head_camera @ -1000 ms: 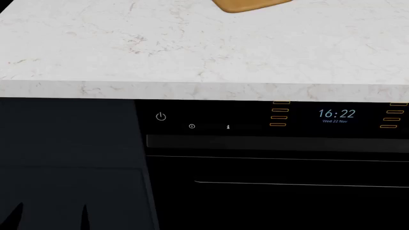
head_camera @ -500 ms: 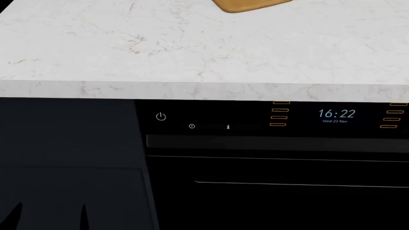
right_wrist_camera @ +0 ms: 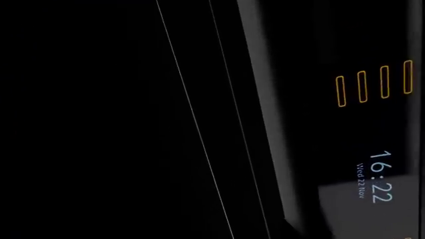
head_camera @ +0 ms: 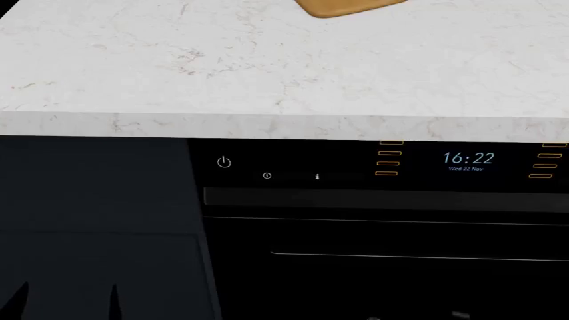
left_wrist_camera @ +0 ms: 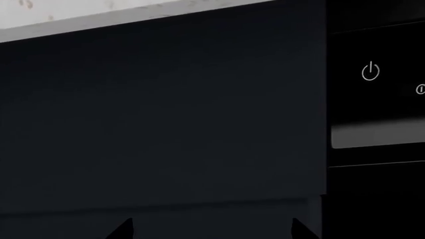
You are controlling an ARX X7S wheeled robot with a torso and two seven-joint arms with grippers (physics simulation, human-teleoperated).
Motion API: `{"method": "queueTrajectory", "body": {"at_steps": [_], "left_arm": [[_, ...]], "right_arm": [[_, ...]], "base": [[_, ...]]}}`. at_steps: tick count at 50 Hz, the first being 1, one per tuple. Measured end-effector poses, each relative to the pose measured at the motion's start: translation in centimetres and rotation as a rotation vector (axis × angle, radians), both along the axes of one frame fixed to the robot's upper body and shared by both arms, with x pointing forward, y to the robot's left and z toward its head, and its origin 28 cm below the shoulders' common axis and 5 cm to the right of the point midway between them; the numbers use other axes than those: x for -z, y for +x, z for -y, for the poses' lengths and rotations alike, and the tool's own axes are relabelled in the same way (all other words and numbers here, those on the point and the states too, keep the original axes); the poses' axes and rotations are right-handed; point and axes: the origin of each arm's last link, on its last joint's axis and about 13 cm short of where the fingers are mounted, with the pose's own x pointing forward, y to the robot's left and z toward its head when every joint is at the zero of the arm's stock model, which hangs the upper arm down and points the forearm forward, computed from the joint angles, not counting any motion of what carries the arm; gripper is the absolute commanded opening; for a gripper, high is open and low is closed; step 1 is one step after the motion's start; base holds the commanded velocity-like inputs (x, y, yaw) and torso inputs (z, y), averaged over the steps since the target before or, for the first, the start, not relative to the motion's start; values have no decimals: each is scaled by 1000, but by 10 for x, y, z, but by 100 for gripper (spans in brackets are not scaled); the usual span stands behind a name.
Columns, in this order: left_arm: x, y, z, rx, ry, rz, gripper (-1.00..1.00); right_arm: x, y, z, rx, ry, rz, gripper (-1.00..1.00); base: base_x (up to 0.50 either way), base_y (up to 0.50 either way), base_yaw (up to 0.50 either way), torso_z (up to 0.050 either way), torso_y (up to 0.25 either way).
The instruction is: Open the dishwasher door
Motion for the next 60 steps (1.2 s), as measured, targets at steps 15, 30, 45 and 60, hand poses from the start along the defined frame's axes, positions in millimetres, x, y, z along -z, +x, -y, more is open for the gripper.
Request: {"method": "queueTrajectory", "body": {"at_steps": [15,30,45,60], "left_arm": [[1,1,-1,-6,2,-2,100],[1,1,-2,-9,7,-2,100],[1,2,-2,-10,11,-2,100],[-1,2,-2,-15,13,-2,100]], "right_arm": [[5,13,1,8,-21,-14,100],[5,25,4,21,-42,-15,100],[1,35,7,33,-57,-13,100],[0,45,10,41,-71,-21,100]], "base": [[0,0,0,0,0],[0,0,0,0,0],[0,0,0,0,0],[0,0,0,0,0]]}}
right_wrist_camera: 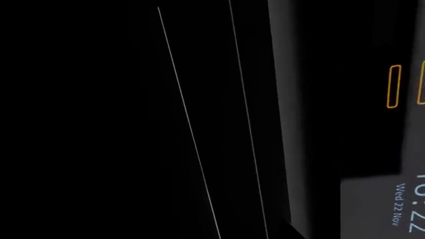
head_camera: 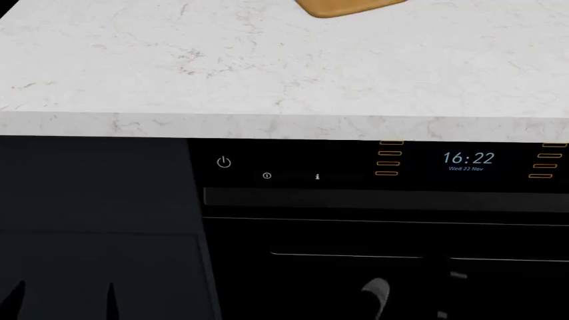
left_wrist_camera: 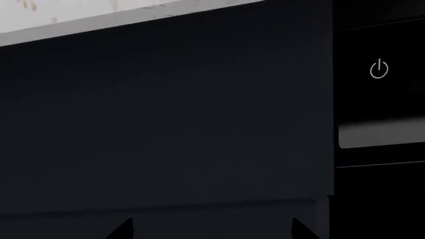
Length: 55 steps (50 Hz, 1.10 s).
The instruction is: Open the dishwasher door
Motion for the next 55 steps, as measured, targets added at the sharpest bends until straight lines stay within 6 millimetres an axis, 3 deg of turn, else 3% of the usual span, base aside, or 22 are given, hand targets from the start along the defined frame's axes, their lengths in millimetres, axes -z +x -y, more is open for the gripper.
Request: {"method": "queueTrajectory", "body": {"at_steps": [55], "left_arm": [[-5,1,-6,-28,4,16,100]], "right_arm": [[8,46,6,27,-71,-32,100]], "base": [[1,0,0,0,0]]}}
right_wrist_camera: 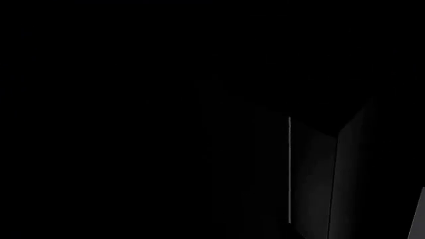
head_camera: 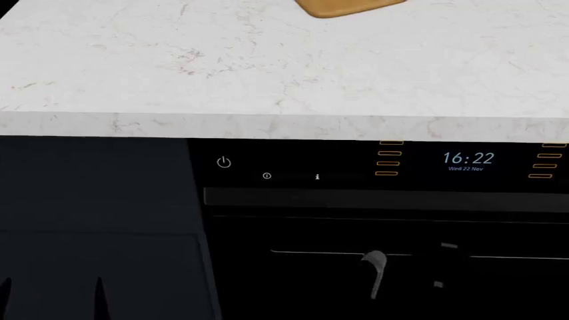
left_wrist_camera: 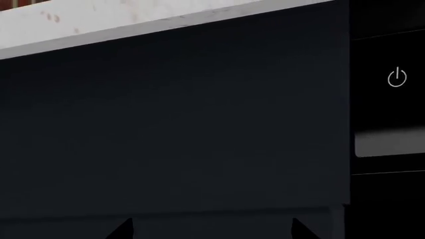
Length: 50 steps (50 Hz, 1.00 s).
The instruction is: Open the dishwasher door
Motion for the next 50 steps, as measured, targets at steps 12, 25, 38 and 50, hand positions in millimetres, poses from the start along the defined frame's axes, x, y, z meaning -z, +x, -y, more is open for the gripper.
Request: {"method": "queueTrajectory", "body": {"at_steps": [12,25,38,50], "left_arm": [[-1,1,0,-2,3,1,100],[-1,1,0,0,3,1,100],[-1,2,0,3,5,2,100],[-3,2,-1,2,7,8,100]], "right_arm": [[4,2,2,-7,-15,-9,-100],[-2,-2,3,-12,-8,-32,-100],[-5,-25,6,-25,-1,-70,-100],[-6,-48,8,-34,6,-103,-100]], "base": [[7,0,5,0,0],[1,0,0,0,0],[0,0,0,0,0],[0,0,-1,0,0]]}}
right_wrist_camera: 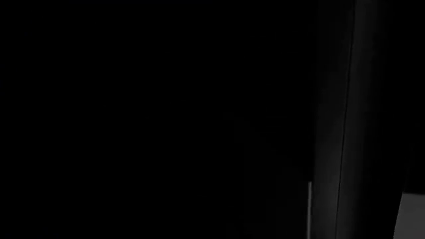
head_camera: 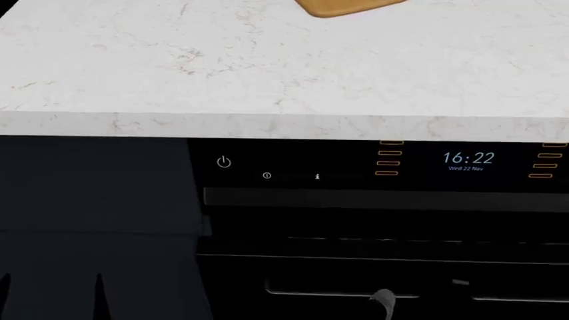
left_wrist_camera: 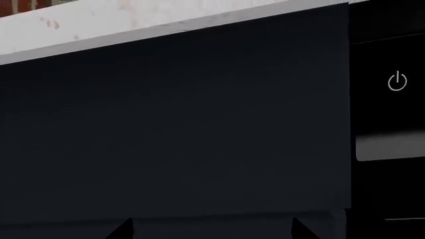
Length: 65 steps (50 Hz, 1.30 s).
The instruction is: Open the dishwasher door
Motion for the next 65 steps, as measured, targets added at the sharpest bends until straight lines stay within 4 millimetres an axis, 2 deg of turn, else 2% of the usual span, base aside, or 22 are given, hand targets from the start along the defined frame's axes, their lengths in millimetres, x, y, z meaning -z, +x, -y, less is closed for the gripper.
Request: {"method": "queueTrajectory", "body": {"at_steps": [16,42,65], "left_arm": [[-3,-1,-3,-10,6,10,100],[-6,0,-5,-17,8,24,100],[-8,0,-6,-18,5,30,100]], "right_arm": [[2,-20,1,-3,11,-20,-100],[11,-68,2,-3,54,-68,-100],[22,-101,2,-3,61,-92,-100]], "base": [[0,0,-1,0,2],[0,0,-1,1,2],[0,0,-1,1,1]]}}
